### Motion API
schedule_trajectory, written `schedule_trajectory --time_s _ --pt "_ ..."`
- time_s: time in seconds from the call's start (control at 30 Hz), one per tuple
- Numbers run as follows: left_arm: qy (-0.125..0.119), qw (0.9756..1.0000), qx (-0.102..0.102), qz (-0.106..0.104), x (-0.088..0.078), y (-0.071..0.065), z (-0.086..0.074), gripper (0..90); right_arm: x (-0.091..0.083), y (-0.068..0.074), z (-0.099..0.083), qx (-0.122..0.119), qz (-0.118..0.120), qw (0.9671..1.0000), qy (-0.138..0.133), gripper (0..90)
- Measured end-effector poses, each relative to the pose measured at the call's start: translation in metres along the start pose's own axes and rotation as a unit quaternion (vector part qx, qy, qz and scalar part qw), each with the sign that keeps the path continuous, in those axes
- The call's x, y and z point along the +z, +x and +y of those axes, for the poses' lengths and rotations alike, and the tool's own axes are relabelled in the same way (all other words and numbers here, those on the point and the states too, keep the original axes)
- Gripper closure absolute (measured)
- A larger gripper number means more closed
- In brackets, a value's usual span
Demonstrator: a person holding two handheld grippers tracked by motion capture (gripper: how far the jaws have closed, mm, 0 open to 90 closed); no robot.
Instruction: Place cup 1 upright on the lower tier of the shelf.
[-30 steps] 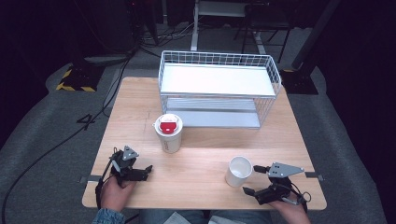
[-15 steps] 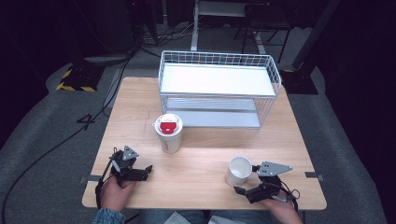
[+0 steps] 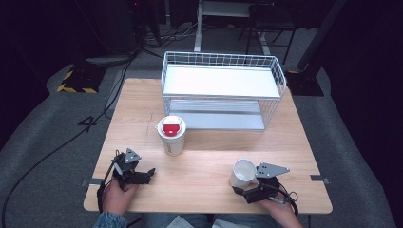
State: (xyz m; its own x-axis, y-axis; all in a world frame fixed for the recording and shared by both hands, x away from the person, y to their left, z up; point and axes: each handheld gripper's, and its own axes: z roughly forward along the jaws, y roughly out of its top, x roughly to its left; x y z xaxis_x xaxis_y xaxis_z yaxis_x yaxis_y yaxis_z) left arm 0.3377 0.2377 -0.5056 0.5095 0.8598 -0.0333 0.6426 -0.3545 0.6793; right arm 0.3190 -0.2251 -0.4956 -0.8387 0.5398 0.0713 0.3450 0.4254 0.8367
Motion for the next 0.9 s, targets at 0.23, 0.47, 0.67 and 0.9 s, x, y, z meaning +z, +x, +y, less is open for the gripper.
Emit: schedule_trajectory --time_s 0.23,0.47,0.67,0.9 --pt "0.000 1.0000 0.000 0.000 0.0000 0.0000 0.0000 6.9 0.0015 0.0014 0.0004 -0.019 -0.011 0.9998 0.003 22.7" --pt "0.000 1.0000 0.000 0.000 0.0000 0.0000 0.0000 6.9 0.0016 0.0018 0.0007 -0.022 -0.009 0.9997 0.003 23.2" --pt "0.000 1.0000 0.000 0.000 0.0000 0.0000 0.0000 6.9 0.0015 0.0016 0.0012 -0.023 -0.009 0.9997 0.005 23.2" --pt "0.000 1.0000 0.001 0.000 0.0000 0.0001 0.0000 6.9 0.0014 0.0024 0.0054 -0.027 -0.004 0.9996 0.013 23.2"
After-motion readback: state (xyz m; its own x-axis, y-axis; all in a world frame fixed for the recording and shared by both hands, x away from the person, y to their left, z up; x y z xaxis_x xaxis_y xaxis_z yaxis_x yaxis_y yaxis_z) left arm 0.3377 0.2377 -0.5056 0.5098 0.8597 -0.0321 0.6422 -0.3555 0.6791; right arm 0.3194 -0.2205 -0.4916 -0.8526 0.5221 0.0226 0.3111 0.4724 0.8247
